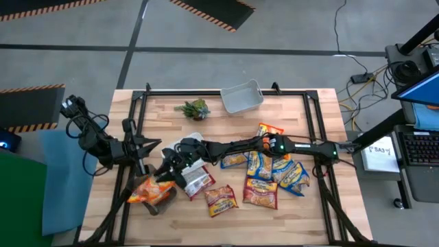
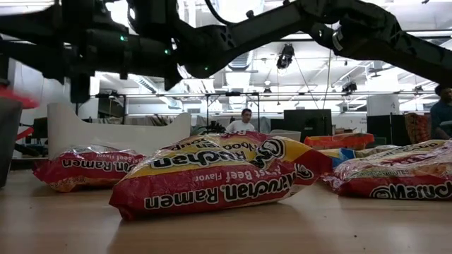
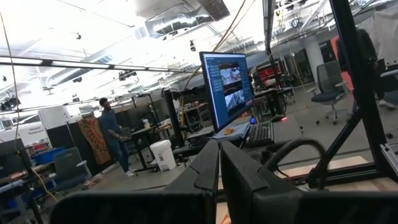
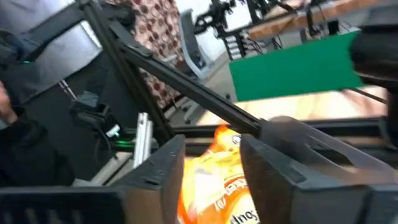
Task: Sort Maruchan noodles
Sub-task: Put the blue noodle pack into the gray bin
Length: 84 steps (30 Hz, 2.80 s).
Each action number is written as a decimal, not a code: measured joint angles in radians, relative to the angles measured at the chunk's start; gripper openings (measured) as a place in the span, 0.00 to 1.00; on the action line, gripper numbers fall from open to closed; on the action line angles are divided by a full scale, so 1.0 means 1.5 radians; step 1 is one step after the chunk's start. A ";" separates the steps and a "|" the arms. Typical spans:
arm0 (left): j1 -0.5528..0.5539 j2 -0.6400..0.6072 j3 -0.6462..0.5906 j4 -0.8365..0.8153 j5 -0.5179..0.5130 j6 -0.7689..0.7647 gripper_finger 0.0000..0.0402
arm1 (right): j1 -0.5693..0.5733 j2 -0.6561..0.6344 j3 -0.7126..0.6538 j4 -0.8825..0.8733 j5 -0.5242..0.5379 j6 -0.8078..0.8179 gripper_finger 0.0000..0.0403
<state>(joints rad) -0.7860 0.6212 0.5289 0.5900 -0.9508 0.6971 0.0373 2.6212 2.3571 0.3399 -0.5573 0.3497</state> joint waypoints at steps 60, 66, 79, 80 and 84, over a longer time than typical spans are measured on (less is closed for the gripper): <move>0.002 0.074 0.003 -0.034 -0.095 -0.020 0.00 | -0.082 -0.744 -0.796 -0.807 0.581 0.252 0.39; 0.014 0.086 0.011 -0.034 -0.094 -0.055 0.00 | -0.082 -0.734 -0.793 -0.785 0.581 0.260 0.37; 0.209 0.183 0.011 -0.038 0.035 -0.095 0.00 | -0.065 -0.734 -0.860 -0.515 0.377 0.116 0.28; 0.230 0.185 0.011 -0.042 0.035 -0.095 0.00 | -0.066 -0.734 -0.870 -0.510 0.379 0.135 0.28; 0.300 0.186 0.011 -0.075 0.033 -0.115 0.00 | -0.078 -0.734 -0.908 -0.510 0.410 0.206 0.34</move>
<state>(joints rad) -0.3354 0.9001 0.5449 0.4770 -0.9012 0.5243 -0.0799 1.5204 0.9956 -0.4249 0.0581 0.6580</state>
